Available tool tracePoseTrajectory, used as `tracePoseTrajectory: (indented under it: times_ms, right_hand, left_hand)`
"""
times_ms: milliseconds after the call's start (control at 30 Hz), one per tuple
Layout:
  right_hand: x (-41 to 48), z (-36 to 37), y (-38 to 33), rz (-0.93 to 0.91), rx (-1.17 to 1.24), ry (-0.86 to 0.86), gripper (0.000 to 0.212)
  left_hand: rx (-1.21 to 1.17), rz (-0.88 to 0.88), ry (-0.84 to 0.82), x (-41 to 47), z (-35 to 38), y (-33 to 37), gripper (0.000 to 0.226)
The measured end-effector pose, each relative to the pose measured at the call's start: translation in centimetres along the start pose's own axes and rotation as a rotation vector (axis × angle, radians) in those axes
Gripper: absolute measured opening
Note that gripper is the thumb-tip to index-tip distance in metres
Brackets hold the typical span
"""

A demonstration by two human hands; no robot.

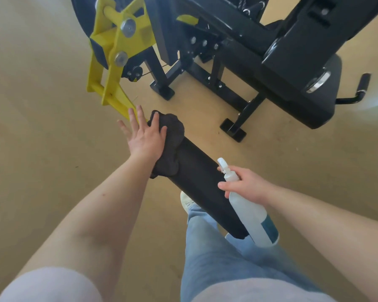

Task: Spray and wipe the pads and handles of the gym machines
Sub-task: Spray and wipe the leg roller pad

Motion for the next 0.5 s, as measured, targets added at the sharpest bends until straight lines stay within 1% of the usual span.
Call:
tracePoseTrajectory:
  times_ms: [33, 67, 100, 133, 167, 200, 300, 433, 500]
  right_hand:
    - [0.1, 0.0, -0.3, 0.001, 0.002, -0.008, 0.055]
    - [0.1, 0.1, -0.5, 0.001, 0.004, -0.012, 0.054]
    - [0.2, 0.1, -0.7, 0.003, 0.007, -0.015, 0.053]
    - [0.3, 0.1, -0.9, 0.006, 0.011, -0.018, 0.052]
    - [0.4, 0.0, -1.1, 0.009, 0.016, -0.02, 0.051]
    - [0.6, -0.1, -1.3, 0.011, 0.021, -0.022, 0.05]
    - [1.1, -0.2, -2.1, 0.004, 0.043, -0.018, 0.048]
    - [1.5, -0.7, -2.4, -0.013, 0.06, 0.003, 0.046]
    - [1.5, -1.1, -2.1, -0.01, 0.086, 0.023, 0.047]
  left_hand:
    - [0.019, 0.035, 0.073, -0.1, -0.2, 0.3, 0.053]
    - [0.008, 0.131, 0.142, -0.6, -0.1, 0.7, 0.049]
    - [-0.008, 0.268, 0.182, -1.3, 0.3, 1.1, 0.045]
    - [-0.022, 0.392, 0.204, -2.1, 1.1, 1.4, 0.045]
    - [-0.038, 0.455, 0.191, -2.7, 1.7, 1.4, 0.046]
    - [-0.048, 0.456, 0.156, -2.9, 2.2, 1.2, 0.047]
    - [-0.039, 0.374, 0.099, -1.4, 2.3, 0.6, 0.052]
    - [-0.079, 0.174, 0.059, 0.7, 1.3, 1.3, 0.055]
    - [-0.075, 0.13, 0.053, 0.4, 1.5, 2.1, 0.055]
Point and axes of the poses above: each hand's wrist, its own x-axis towards the middle knuckle, its own z-axis out of the palm, y = z × x, the point moved 2 cm from there along x, towards the middle knuckle, and after that the axes turned 2 degrees about -y, right-handed, at the moved point
